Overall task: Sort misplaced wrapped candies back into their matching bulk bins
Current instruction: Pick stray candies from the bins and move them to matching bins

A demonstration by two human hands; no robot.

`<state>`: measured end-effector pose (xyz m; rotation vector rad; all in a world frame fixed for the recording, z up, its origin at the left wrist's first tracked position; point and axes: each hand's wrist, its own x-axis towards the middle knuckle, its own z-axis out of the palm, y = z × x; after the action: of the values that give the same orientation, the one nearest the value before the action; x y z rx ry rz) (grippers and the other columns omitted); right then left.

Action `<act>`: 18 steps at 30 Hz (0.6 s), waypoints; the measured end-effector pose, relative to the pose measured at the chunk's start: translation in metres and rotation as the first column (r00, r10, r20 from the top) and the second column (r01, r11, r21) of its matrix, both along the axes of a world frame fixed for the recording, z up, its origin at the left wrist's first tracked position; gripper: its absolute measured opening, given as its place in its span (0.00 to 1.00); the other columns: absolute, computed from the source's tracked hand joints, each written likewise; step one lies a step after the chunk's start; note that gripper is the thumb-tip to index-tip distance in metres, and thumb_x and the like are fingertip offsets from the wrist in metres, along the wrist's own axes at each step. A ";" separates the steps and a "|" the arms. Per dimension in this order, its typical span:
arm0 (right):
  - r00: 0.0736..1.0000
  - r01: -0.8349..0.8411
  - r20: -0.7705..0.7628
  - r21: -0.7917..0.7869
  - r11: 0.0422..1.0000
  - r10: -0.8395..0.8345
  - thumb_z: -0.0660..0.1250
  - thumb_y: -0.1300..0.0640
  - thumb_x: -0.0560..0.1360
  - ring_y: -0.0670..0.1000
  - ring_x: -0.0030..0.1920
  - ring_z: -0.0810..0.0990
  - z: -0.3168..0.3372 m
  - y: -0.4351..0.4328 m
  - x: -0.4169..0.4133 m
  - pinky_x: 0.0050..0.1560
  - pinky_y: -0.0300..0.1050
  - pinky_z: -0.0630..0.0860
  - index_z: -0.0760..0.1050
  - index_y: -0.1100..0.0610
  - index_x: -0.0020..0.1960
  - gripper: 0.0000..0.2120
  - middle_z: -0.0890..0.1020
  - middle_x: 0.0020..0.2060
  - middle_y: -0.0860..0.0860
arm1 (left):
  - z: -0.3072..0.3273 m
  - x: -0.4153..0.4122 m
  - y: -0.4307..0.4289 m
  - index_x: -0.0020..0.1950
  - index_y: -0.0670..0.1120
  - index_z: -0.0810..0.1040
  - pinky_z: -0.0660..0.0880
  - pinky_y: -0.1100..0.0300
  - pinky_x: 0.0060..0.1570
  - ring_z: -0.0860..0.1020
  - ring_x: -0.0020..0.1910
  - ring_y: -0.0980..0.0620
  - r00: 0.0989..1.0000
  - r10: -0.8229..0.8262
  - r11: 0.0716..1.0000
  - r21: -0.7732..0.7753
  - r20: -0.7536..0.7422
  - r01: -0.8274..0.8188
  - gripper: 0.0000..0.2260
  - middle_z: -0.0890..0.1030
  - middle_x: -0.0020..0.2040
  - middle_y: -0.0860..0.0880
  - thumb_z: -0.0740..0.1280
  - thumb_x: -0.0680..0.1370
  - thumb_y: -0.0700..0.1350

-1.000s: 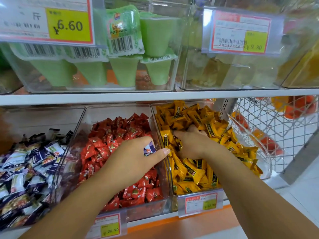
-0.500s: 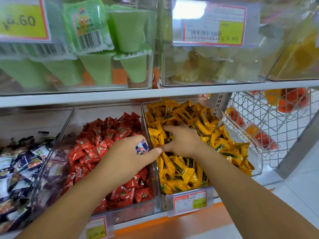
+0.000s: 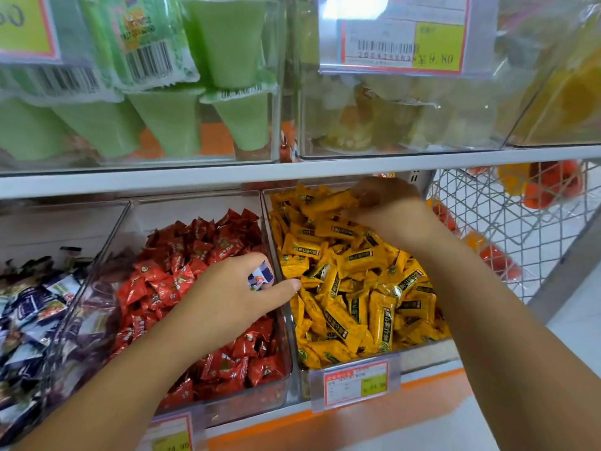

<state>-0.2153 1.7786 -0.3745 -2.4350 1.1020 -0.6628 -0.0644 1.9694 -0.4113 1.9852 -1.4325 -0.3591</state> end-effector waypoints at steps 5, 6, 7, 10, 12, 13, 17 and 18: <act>0.996 0.016 -0.081 -0.309 0.951 -0.043 0.66 0.62 0.73 0.52 0.55 0.77 -0.004 0.015 0.006 0.52 0.41 0.71 0.81 0.51 0.55 0.13 0.82 0.54 0.50 | 0.001 0.000 0.000 0.35 0.44 0.69 0.63 0.69 0.25 0.64 0.24 0.58 1.000 -0.006 1.000 0.006 -0.016 0.006 0.21 0.65 0.27 0.52 0.67 0.72 0.62; 0.995 -0.068 -0.092 -0.283 0.957 0.043 0.66 0.61 0.74 0.49 0.53 0.77 -0.001 0.025 0.010 0.51 0.40 0.72 0.81 0.50 0.54 0.12 0.82 0.53 0.48 | 0.001 0.000 0.000 0.35 0.44 0.69 0.63 0.69 0.25 0.64 0.24 0.58 1.000 -0.009 1.000 0.004 -0.018 0.009 0.21 0.65 0.27 0.52 0.68 0.72 0.62; 0.979 -0.175 -0.142 -0.202 0.964 0.148 0.65 0.60 0.76 0.46 0.52 0.78 -0.001 0.035 0.015 0.51 0.38 0.72 0.81 0.49 0.54 0.11 0.82 0.52 0.46 | 0.001 0.000 0.000 0.35 0.44 0.69 0.63 0.69 0.26 0.64 0.24 0.58 1.000 -0.010 1.000 0.002 -0.023 0.010 0.21 0.65 0.27 0.52 0.68 0.72 0.61; 0.871 -0.352 -0.373 -0.024 0.936 0.319 0.64 0.56 0.78 0.46 0.60 0.75 -0.018 0.051 0.027 0.59 0.42 0.71 0.78 0.47 0.60 0.13 0.79 0.60 0.46 | 0.001 0.001 0.000 0.35 0.45 0.69 0.64 0.69 0.26 0.64 0.24 0.58 0.999 -0.011 1.000 0.000 -0.037 0.011 0.21 0.65 0.26 0.53 0.68 0.72 0.61; 0.834 -0.315 -0.480 -0.012 0.949 0.271 0.63 0.52 0.79 0.52 0.67 0.69 -0.029 0.046 0.027 0.66 0.50 0.67 0.72 0.43 0.68 0.18 0.74 0.66 0.50 | 0.001 0.000 0.002 0.35 0.45 0.69 0.64 0.68 0.26 0.64 0.24 0.58 0.999 -0.013 1.000 -0.002 -0.037 0.012 0.21 0.65 0.26 0.52 0.68 0.72 0.61; 0.818 -0.295 -0.521 -0.014 0.955 0.245 0.62 0.51 0.79 0.54 0.70 0.64 -0.032 0.041 0.027 0.68 0.53 0.62 0.68 0.40 0.70 0.21 0.71 0.68 0.52 | 0.001 0.000 0.002 0.36 0.44 0.69 0.64 0.68 0.27 0.64 0.24 0.57 1.000 -0.010 1.000 -0.007 -0.029 0.010 0.21 0.65 0.26 0.52 0.68 0.72 0.61; 0.736 -0.327 -0.642 -0.060 0.943 0.214 0.61 0.50 0.77 0.56 0.72 0.56 -0.039 0.026 0.033 0.71 0.59 0.54 0.60 0.35 0.72 0.26 0.65 0.73 0.45 | -0.001 -0.001 0.002 0.38 0.42 0.71 0.64 0.68 0.27 0.65 0.24 0.58 1.000 0.000 1.000 -0.022 -0.026 0.000 0.21 0.65 0.27 0.52 0.68 0.73 0.60; 0.735 -0.330 -0.644 -0.069 0.941 0.211 0.62 0.50 0.77 0.56 0.72 0.56 -0.041 0.023 0.036 0.71 0.59 0.55 0.61 0.36 0.72 0.26 0.65 0.73 0.44 | -0.001 -0.001 0.001 0.38 0.42 0.71 0.64 0.68 0.27 0.65 0.24 0.57 1.000 -0.004 1.000 -0.022 -0.028 0.003 0.21 0.66 0.27 0.52 0.68 0.73 0.60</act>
<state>-0.1795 1.8019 -0.4151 -2.9999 0.8791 0.1979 -0.0654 1.9707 -0.4126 1.9528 -1.4170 -0.3697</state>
